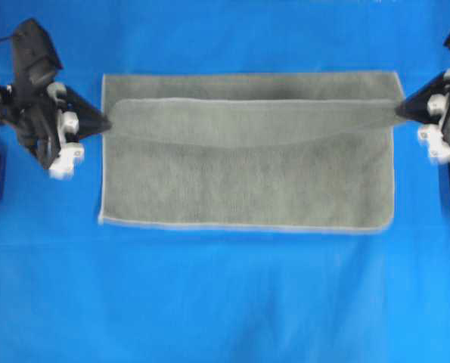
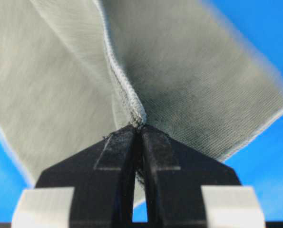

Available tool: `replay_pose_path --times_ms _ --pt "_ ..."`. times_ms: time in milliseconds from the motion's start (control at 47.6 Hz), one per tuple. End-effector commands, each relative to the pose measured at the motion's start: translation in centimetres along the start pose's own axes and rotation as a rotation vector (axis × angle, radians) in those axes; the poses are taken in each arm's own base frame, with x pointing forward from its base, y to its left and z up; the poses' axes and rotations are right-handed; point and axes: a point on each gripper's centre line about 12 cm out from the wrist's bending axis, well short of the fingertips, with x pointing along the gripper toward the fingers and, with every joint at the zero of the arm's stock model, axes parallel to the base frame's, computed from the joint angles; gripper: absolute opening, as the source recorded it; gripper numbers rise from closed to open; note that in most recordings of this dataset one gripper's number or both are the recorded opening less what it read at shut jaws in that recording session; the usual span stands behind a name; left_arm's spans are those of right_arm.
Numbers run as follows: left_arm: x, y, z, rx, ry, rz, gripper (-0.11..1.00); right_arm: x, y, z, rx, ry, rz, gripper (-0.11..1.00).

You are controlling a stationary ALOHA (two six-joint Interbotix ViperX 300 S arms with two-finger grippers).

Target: Fold a large towel.

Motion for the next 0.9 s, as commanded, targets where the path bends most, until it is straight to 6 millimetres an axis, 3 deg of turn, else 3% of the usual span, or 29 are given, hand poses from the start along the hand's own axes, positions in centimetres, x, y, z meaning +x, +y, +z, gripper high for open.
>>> replay_pose_path --times_ms 0,315,756,798,882 --pt "1.1 -1.0 -1.3 0.033 0.033 -0.032 0.03 0.9 0.7 -1.0 0.010 0.021 0.037 0.03" --pt "4.1 -1.8 -6.5 0.112 0.197 -0.048 0.03 4.1 3.8 -5.2 0.006 0.127 0.138 0.03" --pt "4.1 -2.8 -6.7 0.143 0.165 -0.091 0.04 6.9 6.8 -7.0 -0.052 0.193 0.182 0.03" --pt "4.1 -3.0 -6.7 0.149 0.165 -0.099 0.08 6.9 7.1 -7.1 -0.059 0.193 0.190 0.03" --pt "3.8 -3.6 -7.0 0.167 0.167 -0.120 0.30 6.8 7.5 -7.3 -0.070 0.189 0.211 0.03"
